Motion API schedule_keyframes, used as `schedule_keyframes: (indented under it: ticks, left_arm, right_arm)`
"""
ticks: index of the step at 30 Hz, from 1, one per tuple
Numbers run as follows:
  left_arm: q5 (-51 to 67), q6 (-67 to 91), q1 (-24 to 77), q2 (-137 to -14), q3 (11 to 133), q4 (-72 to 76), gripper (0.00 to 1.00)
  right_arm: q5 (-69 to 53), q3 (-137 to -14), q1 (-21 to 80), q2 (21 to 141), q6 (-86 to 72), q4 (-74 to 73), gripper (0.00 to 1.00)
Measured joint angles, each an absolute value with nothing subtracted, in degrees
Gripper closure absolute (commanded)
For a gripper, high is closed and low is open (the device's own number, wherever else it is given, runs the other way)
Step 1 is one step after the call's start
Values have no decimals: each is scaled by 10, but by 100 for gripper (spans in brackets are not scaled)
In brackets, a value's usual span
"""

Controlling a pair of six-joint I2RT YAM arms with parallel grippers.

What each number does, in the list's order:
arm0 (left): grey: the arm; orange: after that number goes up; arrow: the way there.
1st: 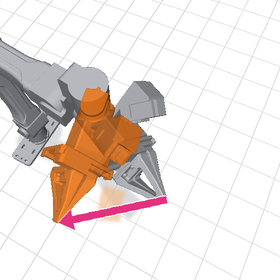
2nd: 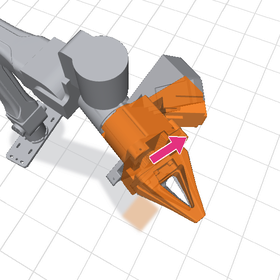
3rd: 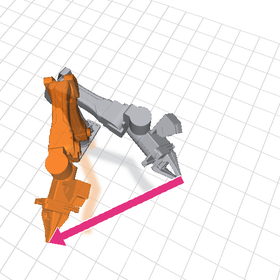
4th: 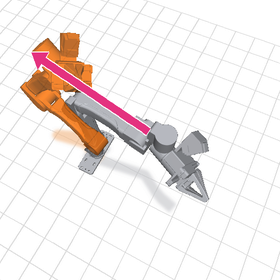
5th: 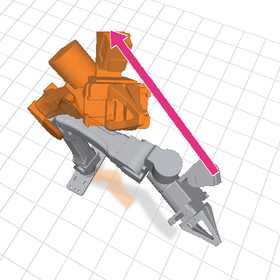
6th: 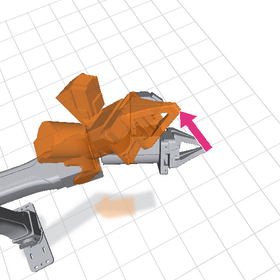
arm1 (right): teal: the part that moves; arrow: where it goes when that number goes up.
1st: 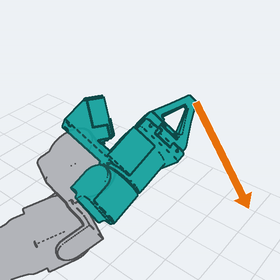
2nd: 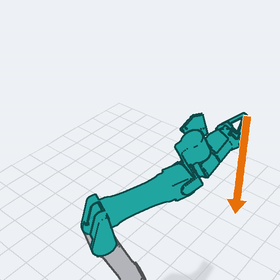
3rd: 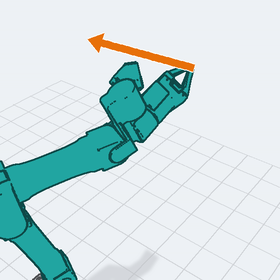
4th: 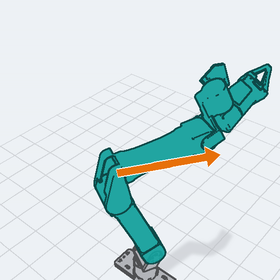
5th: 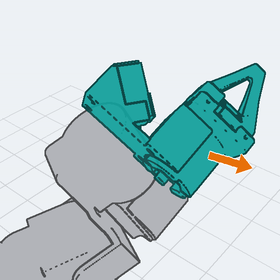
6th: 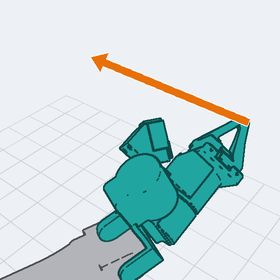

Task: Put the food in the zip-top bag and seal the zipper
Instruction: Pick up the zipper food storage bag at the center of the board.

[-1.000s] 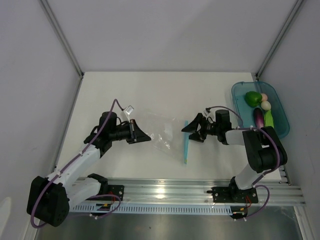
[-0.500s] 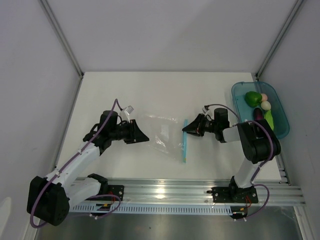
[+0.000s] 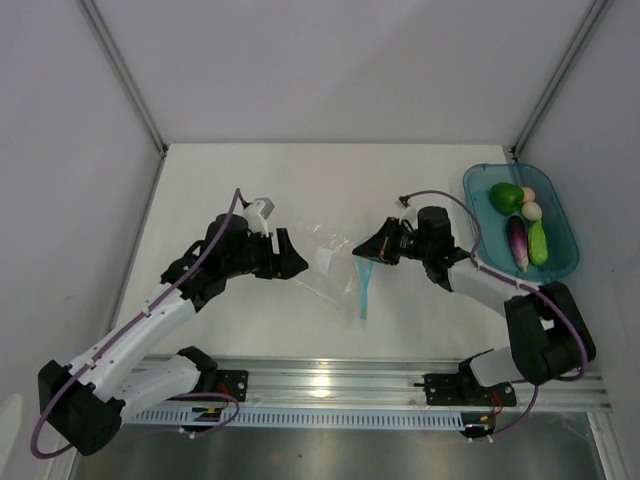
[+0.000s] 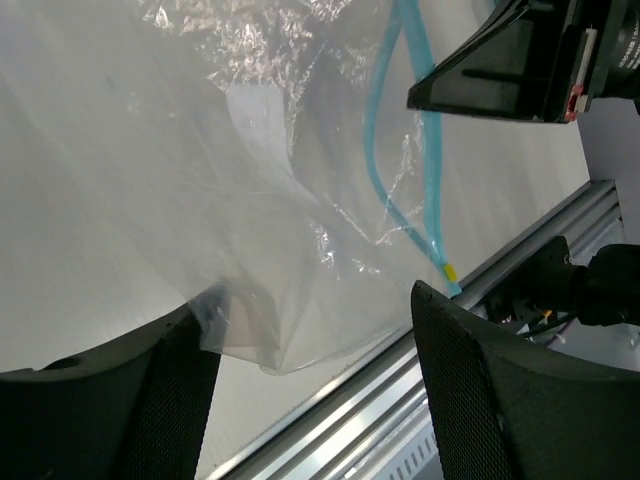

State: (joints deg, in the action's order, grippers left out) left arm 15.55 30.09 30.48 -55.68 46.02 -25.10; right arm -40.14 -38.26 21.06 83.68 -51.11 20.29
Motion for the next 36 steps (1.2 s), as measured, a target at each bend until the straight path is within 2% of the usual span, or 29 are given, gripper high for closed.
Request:
schedule_keyframes:
  ticks: [2,3,5,11,19,23,29,31,33,36]
  left_arm:
    - [114,299,337,-549,479,-251,21]
    - [91,300,352,-544,486,-251,12]
    - [52,304,373,-532,490,-253,5]
    - [-51,332,380,-535,503,-309,1]
    - [-103,351,380,-543,494,-353,1]
    - [-102,349,381,-540,482,-348,8]
    - [-76,340,433,-528,477,-270,12]
    - [-64,340,456,-534,479,-234,16]
    - [-56,340,475,-552,485,-202,27]
    - [-57,336,499,-599,505,-161,29]
  right_arm:
    - [-351,-402,243,796,-506,159,100]
    - [-323,-415,254,775,-504,136,100]
    - [-291,-430,276,750,-502,106,100]
    - [-210,-447,270,698,-489,17,100]
    - [-198,-454,187,675,-456,-64,100]
    - [-198,-482,176,675,-437,-91,100]
    - [-193,-493,190,675,-446,-93,100]
    - [-187,-493,197,675,-461,-96,100]
    - [-180,-493,206,675,-480,-96,100]
    - [-166,-493,218,675,-508,-96,100]
